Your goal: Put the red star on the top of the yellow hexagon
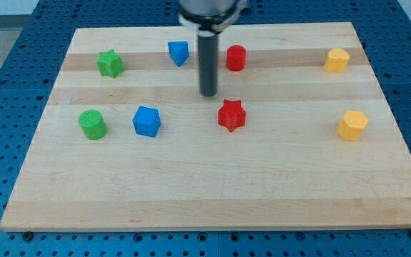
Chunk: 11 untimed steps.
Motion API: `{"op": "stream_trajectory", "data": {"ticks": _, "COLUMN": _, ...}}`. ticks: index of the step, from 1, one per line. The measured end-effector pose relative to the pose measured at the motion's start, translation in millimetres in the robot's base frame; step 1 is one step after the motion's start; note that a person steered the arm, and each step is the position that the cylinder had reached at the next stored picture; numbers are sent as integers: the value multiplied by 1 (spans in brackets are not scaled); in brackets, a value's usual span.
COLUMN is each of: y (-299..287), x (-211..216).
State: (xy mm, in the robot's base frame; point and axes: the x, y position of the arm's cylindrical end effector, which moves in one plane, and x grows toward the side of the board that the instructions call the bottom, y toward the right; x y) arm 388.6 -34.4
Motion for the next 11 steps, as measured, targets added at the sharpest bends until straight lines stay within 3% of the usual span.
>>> {"op": "stream_trajectory", "data": {"ticks": 1, "y": -37, "x": 43}}
{"op": "stream_trajectory", "data": {"ticks": 2, "y": -26, "x": 91}}
{"op": "stream_trajectory", "data": {"ticks": 5, "y": 25, "x": 57}}
{"op": "stream_trajectory", "data": {"ticks": 10, "y": 190, "x": 47}}
{"op": "stream_trajectory", "data": {"ticks": 11, "y": 195, "x": 47}}
